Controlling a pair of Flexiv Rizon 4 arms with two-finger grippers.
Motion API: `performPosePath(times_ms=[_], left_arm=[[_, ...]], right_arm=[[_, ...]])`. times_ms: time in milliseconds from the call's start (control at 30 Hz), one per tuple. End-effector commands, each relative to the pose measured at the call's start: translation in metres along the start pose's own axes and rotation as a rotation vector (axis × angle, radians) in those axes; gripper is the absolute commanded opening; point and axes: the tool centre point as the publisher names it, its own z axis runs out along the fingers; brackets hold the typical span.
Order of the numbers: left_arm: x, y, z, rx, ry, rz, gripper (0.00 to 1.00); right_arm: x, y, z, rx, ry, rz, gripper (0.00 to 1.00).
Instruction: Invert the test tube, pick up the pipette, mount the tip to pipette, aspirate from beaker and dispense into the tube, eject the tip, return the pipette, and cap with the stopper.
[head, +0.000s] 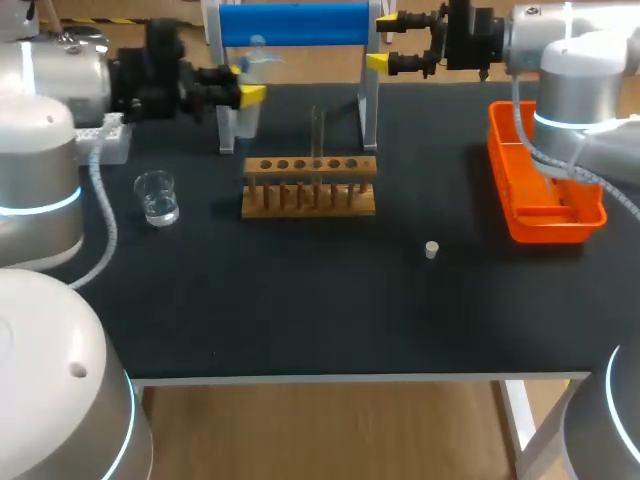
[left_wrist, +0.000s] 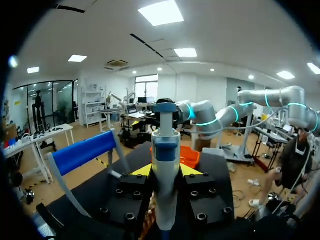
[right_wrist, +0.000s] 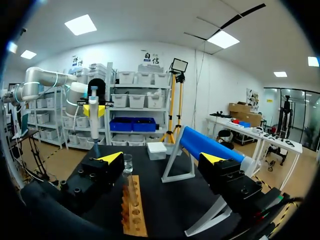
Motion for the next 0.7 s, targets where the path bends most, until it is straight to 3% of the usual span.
performPosePath(times_ms=[33, 333, 567, 700], left_arm=[[-0.013, 0.001, -0.014, -0.011, -0.061, -0.027, 0.0], [-0.049, -0.005, -0.018, 0.026, -0.192, -0.036, 0.0], [-0.071, -0.007, -0.009, 0.007, -0.365, -0.06, 0.0], [-0.08, -0.011, -0.005, 0.027, -0.425, -0.067, 0.0]], right_arm=[[-0.001, 0.0, -0.001, 0.002, 0.003, 0.0, 1.0], [-0.001, 0.0, -0.001, 0.002, 0.003, 0.0, 1.0], [-0.001, 0.0, -0.001, 0.002, 0.003, 0.0, 1.0], [-0.001, 0.0, -0.001, 0.002, 0.003, 0.0, 1.0]])
